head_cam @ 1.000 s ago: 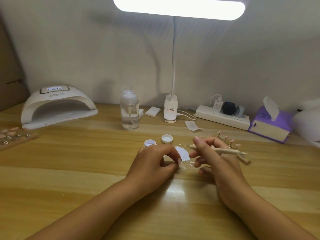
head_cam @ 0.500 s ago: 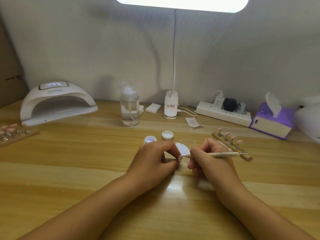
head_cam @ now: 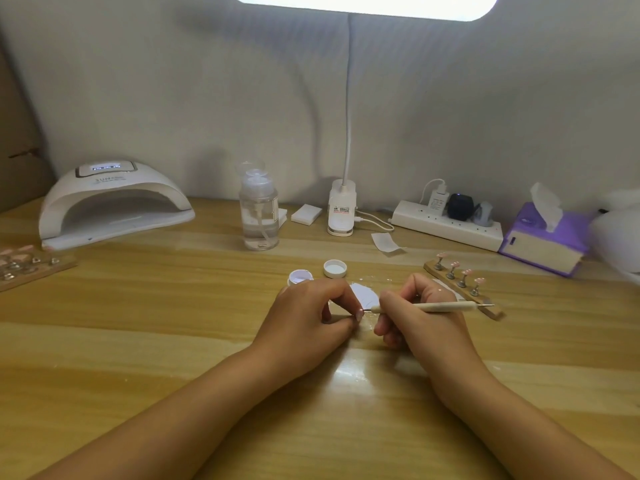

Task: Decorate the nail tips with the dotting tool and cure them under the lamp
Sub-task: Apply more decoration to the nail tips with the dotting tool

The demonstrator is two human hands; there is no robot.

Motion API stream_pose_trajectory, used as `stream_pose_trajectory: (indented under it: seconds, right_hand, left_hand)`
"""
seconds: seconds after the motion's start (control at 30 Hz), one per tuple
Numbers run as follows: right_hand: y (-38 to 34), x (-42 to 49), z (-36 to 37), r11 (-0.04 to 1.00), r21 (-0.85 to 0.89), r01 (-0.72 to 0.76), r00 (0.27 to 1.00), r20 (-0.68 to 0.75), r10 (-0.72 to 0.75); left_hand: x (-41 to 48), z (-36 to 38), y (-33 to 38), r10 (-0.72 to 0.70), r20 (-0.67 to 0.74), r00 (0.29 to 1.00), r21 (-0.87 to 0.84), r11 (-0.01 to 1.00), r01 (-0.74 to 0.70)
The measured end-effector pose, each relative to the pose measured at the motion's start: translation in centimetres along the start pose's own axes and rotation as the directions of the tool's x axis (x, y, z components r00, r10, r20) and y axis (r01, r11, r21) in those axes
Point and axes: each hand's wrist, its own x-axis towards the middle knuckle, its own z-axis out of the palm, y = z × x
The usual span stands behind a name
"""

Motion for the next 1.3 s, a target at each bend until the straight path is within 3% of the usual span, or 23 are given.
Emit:
stream_pose_trajectory:
  seconds: [0.57,0.73,1.3]
  right_hand:
    - [-0.01,0.05,0.06,1.0,-0.006,-0.003,1.0,0.008,0.003]
    - [-0.29,-0.09,-0.18,0.999,0.055,0.001,0.999,-0.046,0.001]
    - [-0.01,0.0,0.15,0.999,-0.04,0.003,1.0,0.002,-0.003]
  left_hand:
    - [0.02,0.07,-0.01,-0.005,-0.001,1.0,-0.016,1.0,0.005]
    - [0.06,0.11,-0.02,-0.013,0.0,1.0,-0.014,1.0,0.013]
    - [0.05,0.03,0.0,-0.023,0.01,1.0,-0.027,0.999,0.024]
